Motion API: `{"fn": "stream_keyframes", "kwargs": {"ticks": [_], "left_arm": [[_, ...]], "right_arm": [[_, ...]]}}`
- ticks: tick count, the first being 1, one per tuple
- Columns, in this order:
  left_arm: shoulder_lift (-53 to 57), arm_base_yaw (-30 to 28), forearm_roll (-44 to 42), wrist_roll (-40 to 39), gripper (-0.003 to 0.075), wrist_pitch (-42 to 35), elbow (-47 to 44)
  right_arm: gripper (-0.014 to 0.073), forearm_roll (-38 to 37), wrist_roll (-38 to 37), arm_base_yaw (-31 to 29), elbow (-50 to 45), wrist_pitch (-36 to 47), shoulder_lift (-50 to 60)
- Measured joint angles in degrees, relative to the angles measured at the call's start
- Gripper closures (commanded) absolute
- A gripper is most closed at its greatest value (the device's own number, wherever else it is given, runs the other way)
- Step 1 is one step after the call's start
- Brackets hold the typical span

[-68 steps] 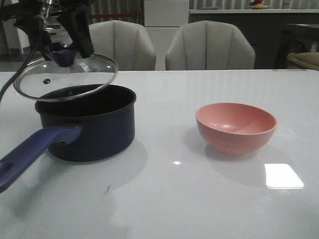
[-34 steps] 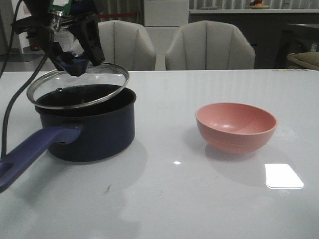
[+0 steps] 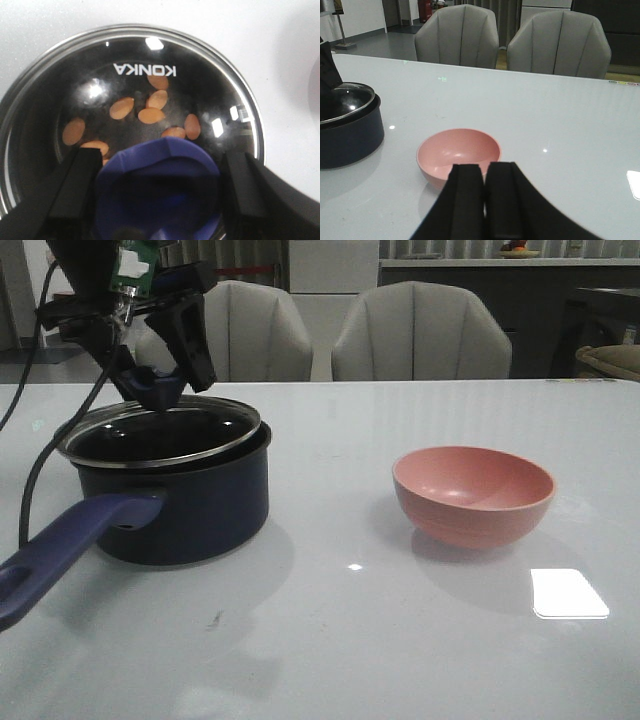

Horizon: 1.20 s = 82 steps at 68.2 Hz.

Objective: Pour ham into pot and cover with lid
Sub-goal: 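Lower the glass lid onto the saucepan rim with the left gripper, then open the left gripper and raise it off the lid knob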

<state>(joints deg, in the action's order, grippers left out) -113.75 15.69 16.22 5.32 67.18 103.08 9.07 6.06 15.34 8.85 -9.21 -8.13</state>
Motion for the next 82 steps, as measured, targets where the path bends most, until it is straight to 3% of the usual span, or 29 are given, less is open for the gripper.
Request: {"fn": "stream_keyframes", "kwargs": {"ticks": [7, 18, 24, 61, 82], "left_arm": [[-0.51, 0.0, 0.12, 0.22, 0.043, 0.51, 0.23], [-1.06, 0.0, 1.9, 1.38, 0.0235, 0.38, 0.49], [-1.33, 0.0, 3.3, 1.62, 0.0185, -0.12, 0.49], [-1.78, 0.0, 3.66, 1.62, 0.0184, -2.34, 0.49], [-1.91, 0.1, 1.04, 1.62, 0.0188, -2.34, 6.06]], "right_arm": [[0.0433, 0.0, 0.0, 0.0, 0.0, 0.0, 0.0], [0.0433, 0.0, 0.0, 0.0, 0.0, 0.0, 0.0], [0.0433, 0.0, 0.0, 0.0, 0.0, 0.0, 0.0], [0.0433, 0.0, 0.0, 0.0, 0.0, 0.0, 0.0], [0.0433, 0.0, 0.0, 0.0, 0.0, 0.0, 0.0]]}}
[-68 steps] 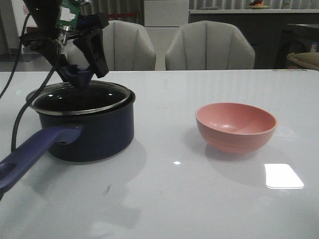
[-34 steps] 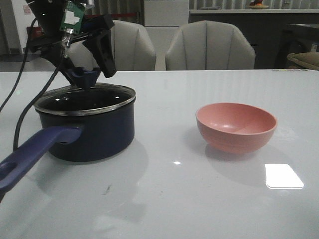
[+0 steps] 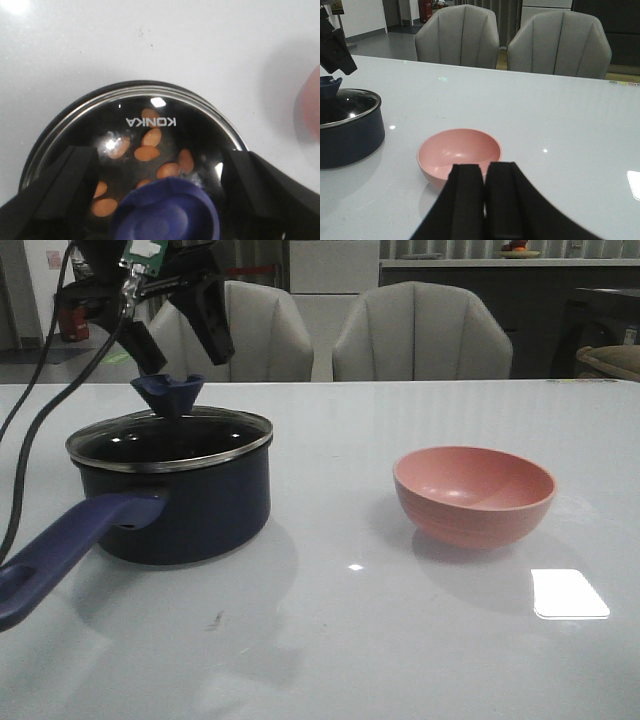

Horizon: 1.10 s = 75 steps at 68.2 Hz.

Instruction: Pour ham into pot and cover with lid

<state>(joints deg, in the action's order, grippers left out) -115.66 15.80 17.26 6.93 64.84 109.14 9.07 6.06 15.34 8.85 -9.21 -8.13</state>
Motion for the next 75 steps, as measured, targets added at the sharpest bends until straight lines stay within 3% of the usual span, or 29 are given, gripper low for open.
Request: {"fn": "stream_keyframes", "kwargs": {"ticks": [29, 56, 75], "left_arm": [[12.65, 0.0, -4.12, 2.71, 0.0188, 1.82, -2.28], [31.77, -0.12, -4.26, 7.18, 0.0188, -7.26, -23.03], [48.26, -0.12, -7.27, 8.68, 0.0188, -19.81, -40.39]], "right_arm": [[0.0433, 0.0, 0.0, 0.0, 0.0, 0.0, 0.0], [0.0433, 0.0, 0.0, 0.0, 0.0, 0.0, 0.0], [0.0433, 0.0, 0.0, 0.0, 0.0, 0.0, 0.0]]}}
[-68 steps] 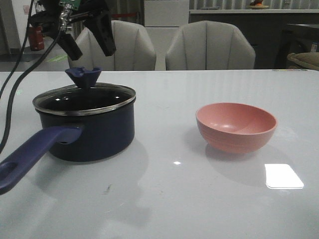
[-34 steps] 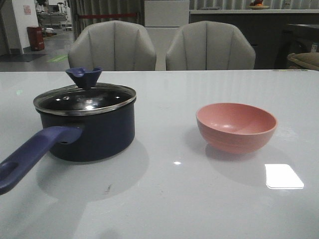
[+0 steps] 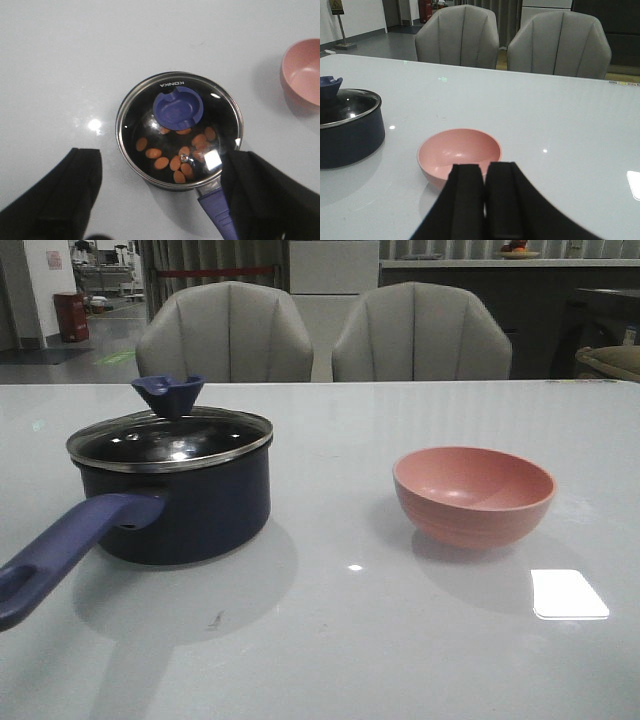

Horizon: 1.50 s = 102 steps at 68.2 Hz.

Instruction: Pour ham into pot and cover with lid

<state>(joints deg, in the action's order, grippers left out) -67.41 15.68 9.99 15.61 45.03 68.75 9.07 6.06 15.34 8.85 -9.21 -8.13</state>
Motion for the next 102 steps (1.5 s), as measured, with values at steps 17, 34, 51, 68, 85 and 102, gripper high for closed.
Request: {"fn": "stream_keyframes", "kwargs": {"ticks": [17, 34, 51, 68, 85, 102], "left_arm": [[17.14, -0.09, 1.37, 0.34, 0.0188, -11.58, -15.99], [37.01, -0.09, 3.84, 0.34, 0.0188, -16.47, -28.72], [53.57, -0.11, 2.54, 0.34, 0.0189, -16.56, -41.24], [57.1, -0.11, 2.06, 0.34, 0.0498, -17.64, -49.14], [57.22, -0.11, 3.42, 0.34, 0.0589, -19.04, -49.18], [57.22, -0.11, 3.81, 0.34, 0.0589, -19.13, -49.18]], "right_arm": [[0.0433, 0.0, 0.0, 0.0, 0.0, 0.0, 0.0], [0.0433, 0.0, 0.0, 0.0, 0.0, 0.0, 0.0], [0.0433, 0.0, 0.0, 0.0, 0.0, 0.0, 0.0], [0.0433, 0.0, 0.0, 0.0, 0.0, 0.0, 0.0], [0.0433, 0.0, 0.0, 0.0, 0.0, 0.0, 0.0], [0.0433, 0.0, 0.0, 0.0, 0.0, 0.0, 0.0]]}}
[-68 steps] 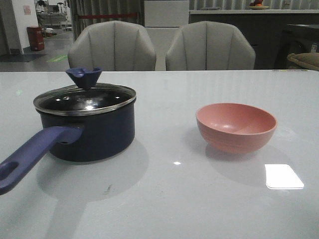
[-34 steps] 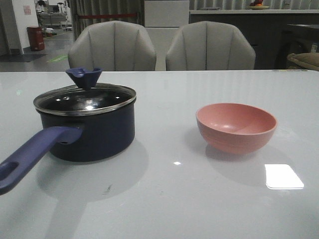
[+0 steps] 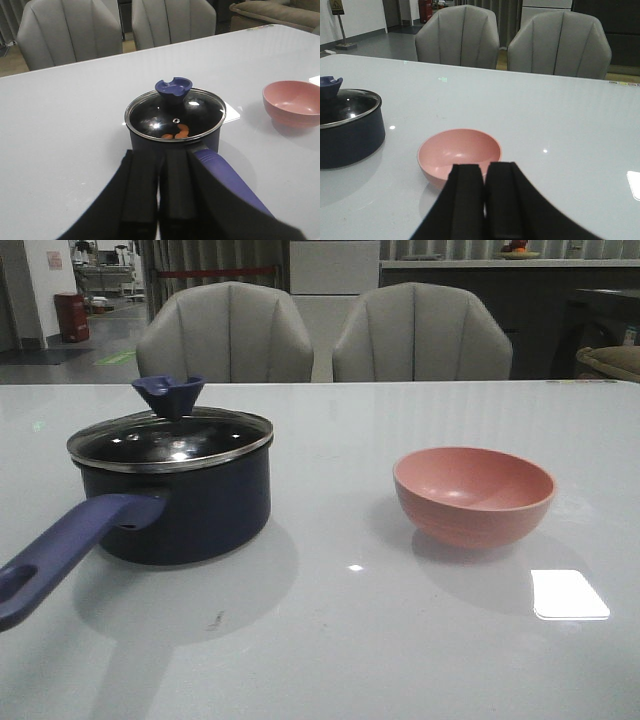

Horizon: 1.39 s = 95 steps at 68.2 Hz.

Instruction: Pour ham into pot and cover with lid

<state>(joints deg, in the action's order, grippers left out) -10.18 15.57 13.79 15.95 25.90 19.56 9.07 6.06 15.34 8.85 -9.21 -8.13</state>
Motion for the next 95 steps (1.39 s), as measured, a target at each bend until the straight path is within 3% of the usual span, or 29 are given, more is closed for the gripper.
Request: {"fn": "stream_keyframes", "kwargs": {"ticks": [13, 24, 35, 44, 57, 95], "left_arm": [[0.0, 0.0, 0.0, 0.0, 0.0589, -0.63, -0.6], [0.27, -1.48, -5.54, -1.2, 0.0589, -3.95, -4.28], [3.72, -6.49, -11.84, -12.19, 0.0589, -12.17, -11.35], [7.84, -10.65, -12.82, -15.95, 0.0589, -15.15, -15.77], [10.43, -14.34, -13.01, -16.39, 0.0589, -17.7, -19.78], [10.43, -14.65, -13.79, -16.47, 0.0589, -19.67, -19.78]], "right_arm": [[0.0433, 0.0, 0.0, 0.0, 0.0, 0.0, 0.0], [0.0433, 0.0, 0.0, 0.0, 0.0, 0.0, 0.0], [0.0433, 0.0, 0.0, 0.0, 0.0, 0.0, 0.0], [0.0433, 0.0, 0.0, 0.0, 0.0, 0.0, 0.0], [0.0433, 0.0, 0.0, 0.0, 0.0, 0.0, 0.0], [0.0433, 0.0, 0.0, 0.0, 0.0, 0.0, 0.0]]}}
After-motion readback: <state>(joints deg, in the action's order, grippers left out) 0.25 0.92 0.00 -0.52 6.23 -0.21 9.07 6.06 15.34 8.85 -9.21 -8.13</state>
